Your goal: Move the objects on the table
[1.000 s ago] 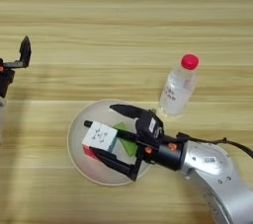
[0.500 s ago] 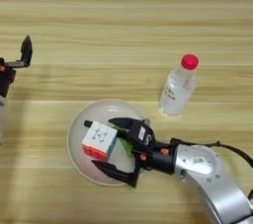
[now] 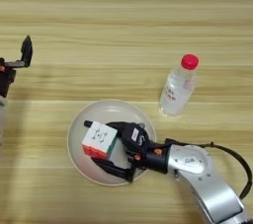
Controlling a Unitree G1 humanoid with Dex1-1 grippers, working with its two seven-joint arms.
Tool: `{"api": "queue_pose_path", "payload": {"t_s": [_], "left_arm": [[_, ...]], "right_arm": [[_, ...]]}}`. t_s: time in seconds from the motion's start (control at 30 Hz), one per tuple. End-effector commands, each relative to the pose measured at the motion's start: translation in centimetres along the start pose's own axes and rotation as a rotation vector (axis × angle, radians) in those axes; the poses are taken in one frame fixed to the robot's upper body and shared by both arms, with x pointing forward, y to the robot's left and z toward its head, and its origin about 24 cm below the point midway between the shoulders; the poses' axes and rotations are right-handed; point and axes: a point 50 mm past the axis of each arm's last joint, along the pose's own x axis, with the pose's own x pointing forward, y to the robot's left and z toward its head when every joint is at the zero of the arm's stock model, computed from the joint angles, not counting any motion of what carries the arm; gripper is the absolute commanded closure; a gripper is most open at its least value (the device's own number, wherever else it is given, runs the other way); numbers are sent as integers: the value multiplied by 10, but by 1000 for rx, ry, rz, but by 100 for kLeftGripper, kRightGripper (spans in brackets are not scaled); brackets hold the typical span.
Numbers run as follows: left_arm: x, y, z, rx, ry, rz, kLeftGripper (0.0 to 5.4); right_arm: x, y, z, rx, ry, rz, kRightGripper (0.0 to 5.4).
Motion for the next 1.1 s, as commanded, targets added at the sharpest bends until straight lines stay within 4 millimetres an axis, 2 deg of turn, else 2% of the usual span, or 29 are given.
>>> {"api": "queue_pose_path", "payload": {"t_s": [0.03,0.23,0.73,1.1], "left_arm": [[-1,-1,2,5,-8,-7,0],[-1,-2,2,5,-9,-7,0],[-1,-2,2,5,-8,-11,0],[0,-3,2,-1,-10,-21,0]], "right_arm": [[1,-3,3,-23,-3,-8,142],[2,-4,4,-25,-10,-16,208],[1,-7,9,-35,-28,-29,208],[-7,-17,22,-68,-57,-53,208]]}}
